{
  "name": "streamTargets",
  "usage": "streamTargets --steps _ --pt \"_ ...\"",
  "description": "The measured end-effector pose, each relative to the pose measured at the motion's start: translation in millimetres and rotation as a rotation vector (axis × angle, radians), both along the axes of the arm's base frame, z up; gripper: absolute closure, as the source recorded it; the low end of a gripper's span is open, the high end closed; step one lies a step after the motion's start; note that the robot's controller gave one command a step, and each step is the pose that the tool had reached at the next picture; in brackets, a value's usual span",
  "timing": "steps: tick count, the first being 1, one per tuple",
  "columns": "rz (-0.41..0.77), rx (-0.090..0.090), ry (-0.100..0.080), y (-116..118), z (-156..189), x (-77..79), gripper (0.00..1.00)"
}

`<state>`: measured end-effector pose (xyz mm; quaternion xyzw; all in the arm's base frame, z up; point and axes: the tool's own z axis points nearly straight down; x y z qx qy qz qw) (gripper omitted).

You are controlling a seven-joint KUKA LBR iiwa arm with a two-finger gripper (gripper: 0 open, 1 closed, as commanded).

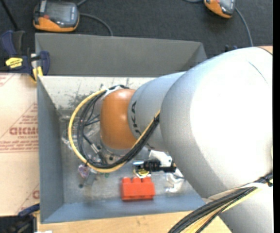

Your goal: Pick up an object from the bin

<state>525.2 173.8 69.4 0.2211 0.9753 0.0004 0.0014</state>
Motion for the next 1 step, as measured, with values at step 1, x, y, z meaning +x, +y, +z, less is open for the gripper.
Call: streamTargets --steps 1 --pt "0.001 0.0 -0.001 -0.1 0.9 0.5 1.0"
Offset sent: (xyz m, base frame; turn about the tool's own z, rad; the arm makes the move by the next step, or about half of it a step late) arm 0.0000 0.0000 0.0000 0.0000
